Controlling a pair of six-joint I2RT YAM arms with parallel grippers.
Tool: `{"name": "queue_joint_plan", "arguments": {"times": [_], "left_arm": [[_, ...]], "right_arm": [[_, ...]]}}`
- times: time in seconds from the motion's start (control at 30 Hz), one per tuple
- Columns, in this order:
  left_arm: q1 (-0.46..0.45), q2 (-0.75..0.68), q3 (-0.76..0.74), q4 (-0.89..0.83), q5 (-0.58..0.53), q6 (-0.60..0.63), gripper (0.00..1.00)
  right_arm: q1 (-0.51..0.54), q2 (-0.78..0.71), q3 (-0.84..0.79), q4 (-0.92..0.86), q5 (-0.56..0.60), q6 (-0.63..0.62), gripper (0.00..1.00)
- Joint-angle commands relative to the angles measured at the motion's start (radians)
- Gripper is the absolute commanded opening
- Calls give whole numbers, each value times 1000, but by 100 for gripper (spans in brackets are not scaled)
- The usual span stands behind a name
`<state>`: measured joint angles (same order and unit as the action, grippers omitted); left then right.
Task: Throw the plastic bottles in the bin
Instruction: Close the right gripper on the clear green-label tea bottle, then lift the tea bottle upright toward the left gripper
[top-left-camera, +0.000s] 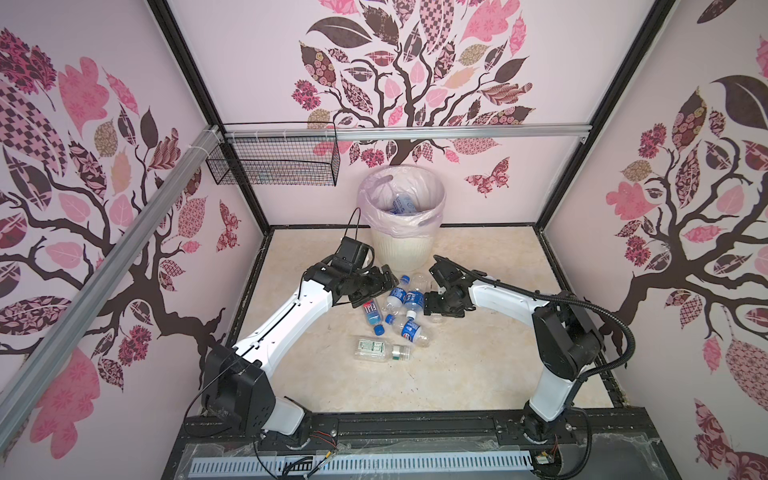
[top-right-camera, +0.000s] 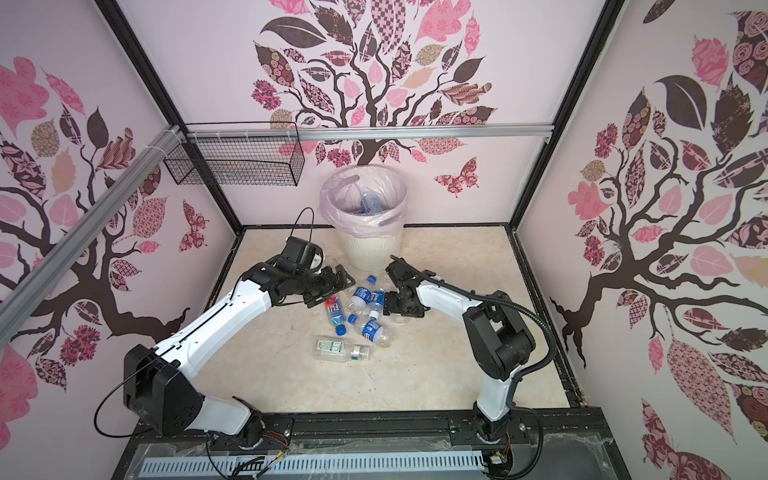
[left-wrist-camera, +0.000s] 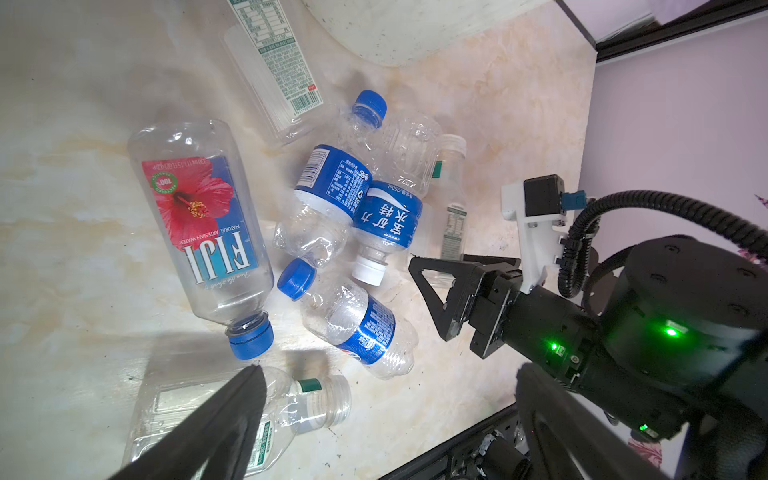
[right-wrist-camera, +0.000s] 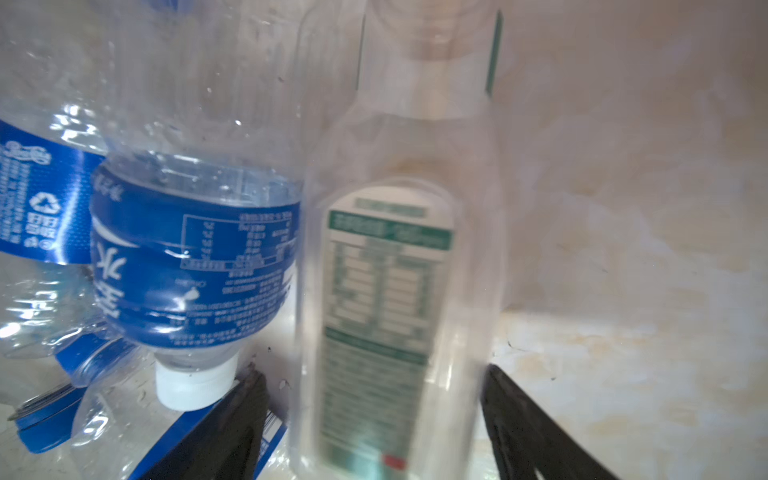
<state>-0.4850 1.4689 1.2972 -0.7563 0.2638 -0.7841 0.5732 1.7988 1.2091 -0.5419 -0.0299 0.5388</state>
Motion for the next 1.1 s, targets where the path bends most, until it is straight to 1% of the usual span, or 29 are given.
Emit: {"name": "queue_joint_plan", "arguments": {"times": [0.0, 0.13, 0.27, 0.47, 0.57, 0.87, 1.07], "left_arm": [[-3, 17, 41, -9, -5, 15, 97], [-1, 21, 63, 6, -11, 3, 97], [2, 46, 101, -23, -28, 35, 97], [2, 31, 59, 11, 0, 24, 97], [2, 39, 67, 3, 6, 25, 97], [1, 50, 103, -3, -8, 9, 97], [1, 55, 92, -1, 3, -13, 97]], "right_arm": [[2, 23, 39, -47, 19, -40, 80], [1, 7, 36, -82, 64, -89, 74], [1, -8, 4, -80, 76, -105, 65], [1, 8, -13, -43, 54, -104, 63], [1, 19, 13, -62, 62, -115, 56], [1, -65, -13, -92, 53, -114, 54], [1, -141, -7, -117, 56, -100, 52]]}}
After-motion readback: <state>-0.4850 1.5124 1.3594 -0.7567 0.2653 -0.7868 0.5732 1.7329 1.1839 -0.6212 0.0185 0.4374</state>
